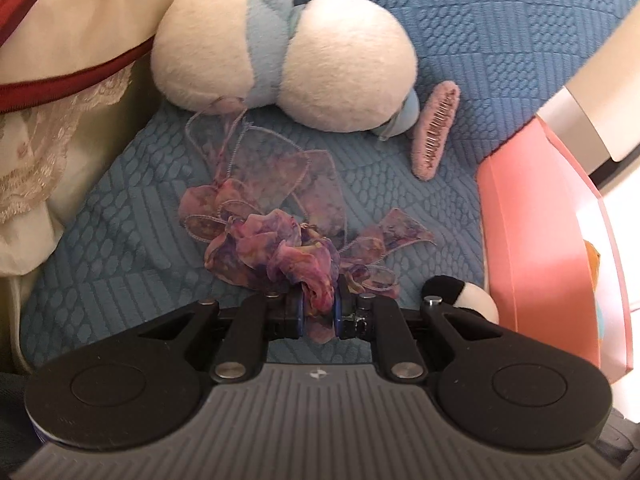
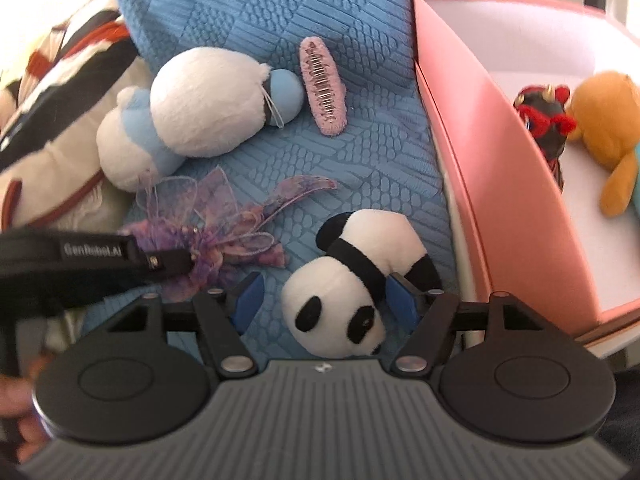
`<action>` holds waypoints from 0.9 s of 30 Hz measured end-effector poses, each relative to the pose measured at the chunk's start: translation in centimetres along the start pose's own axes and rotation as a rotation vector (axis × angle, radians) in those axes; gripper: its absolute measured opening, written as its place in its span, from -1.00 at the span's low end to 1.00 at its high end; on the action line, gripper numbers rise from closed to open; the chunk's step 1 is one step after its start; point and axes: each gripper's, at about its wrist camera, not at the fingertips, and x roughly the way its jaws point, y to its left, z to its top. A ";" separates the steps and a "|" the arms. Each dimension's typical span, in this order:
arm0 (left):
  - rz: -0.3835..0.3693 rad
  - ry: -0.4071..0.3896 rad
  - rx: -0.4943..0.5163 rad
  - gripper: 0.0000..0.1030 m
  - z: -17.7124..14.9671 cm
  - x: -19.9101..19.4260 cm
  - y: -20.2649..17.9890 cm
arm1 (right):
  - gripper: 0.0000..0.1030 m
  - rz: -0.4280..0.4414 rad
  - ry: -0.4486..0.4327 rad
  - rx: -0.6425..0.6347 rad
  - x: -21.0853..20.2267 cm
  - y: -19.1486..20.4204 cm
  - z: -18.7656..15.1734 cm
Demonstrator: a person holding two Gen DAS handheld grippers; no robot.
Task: Organize objects
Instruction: 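Lift the panda with the right tool while the left tool lifts the purple scrunchie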
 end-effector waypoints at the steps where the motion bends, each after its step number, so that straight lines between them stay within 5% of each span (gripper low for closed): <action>1: 0.002 0.002 -0.003 -0.69 0.0 0.1 0.0 | 0.35 0.003 0.003 0.021 0.1 -0.1 0.0; 13: 0.012 0.015 0.000 -0.69 0.0 0.9 -0.2 | 0.35 -0.051 0.009 0.212 2.0 -1.4 0.7; 20: -0.002 0.018 0.000 -0.69 0.0 0.9 -0.2 | 0.12 -0.050 0.038 0.207 2.8 -1.7 0.5; 27: -0.013 0.012 -0.001 -0.69 0.0 0.3 -0.1 | 0.11 -0.060 0.031 0.085 1.8 -1.1 0.6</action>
